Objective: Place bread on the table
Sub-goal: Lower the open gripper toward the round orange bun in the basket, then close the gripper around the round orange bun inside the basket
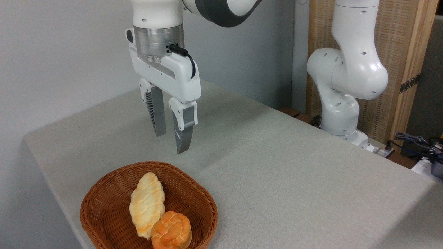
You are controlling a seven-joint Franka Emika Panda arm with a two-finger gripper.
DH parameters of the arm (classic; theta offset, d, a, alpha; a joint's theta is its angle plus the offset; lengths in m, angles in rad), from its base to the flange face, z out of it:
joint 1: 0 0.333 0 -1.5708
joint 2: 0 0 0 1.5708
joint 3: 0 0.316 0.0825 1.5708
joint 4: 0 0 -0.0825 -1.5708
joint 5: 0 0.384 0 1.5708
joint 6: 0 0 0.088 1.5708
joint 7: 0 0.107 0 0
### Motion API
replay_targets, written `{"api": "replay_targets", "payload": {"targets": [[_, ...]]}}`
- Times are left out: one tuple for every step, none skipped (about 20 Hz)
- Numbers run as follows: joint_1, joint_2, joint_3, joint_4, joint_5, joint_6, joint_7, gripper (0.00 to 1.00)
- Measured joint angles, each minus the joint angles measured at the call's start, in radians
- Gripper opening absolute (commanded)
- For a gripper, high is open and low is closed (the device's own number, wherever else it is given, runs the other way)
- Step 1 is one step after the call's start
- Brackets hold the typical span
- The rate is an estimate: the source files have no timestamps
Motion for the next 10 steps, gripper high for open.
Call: {"api": "replay_targets", "payload": {"targets": [[0.000,0.005,0.008,0.000,0.000,0.018,0.015,1.00],[0.001,0.011,0.015,0.000,0.000,0.036,0.033,1.00],[0.001,0.020,0.020,0.000,0.000,0.052,0.053,1.00],[0.002,0.030,0.022,0.000,0.000,0.067,0.071,1.00],[0.002,0.042,0.027,0.000,0.000,0.089,0.081,1.00],[0.002,0.053,0.034,0.000,0.000,0.113,0.088,1.00],[0.002,0.064,0.043,0.000,0.000,0.138,0.093,1.00],[0.003,0.074,0.053,0.000,0.000,0.161,0.102,1.00],[0.003,0.083,0.062,0.000,0.000,0.178,0.110,1.00],[0.004,0.092,0.071,0.000,0.000,0.192,0.126,1.00]]}}
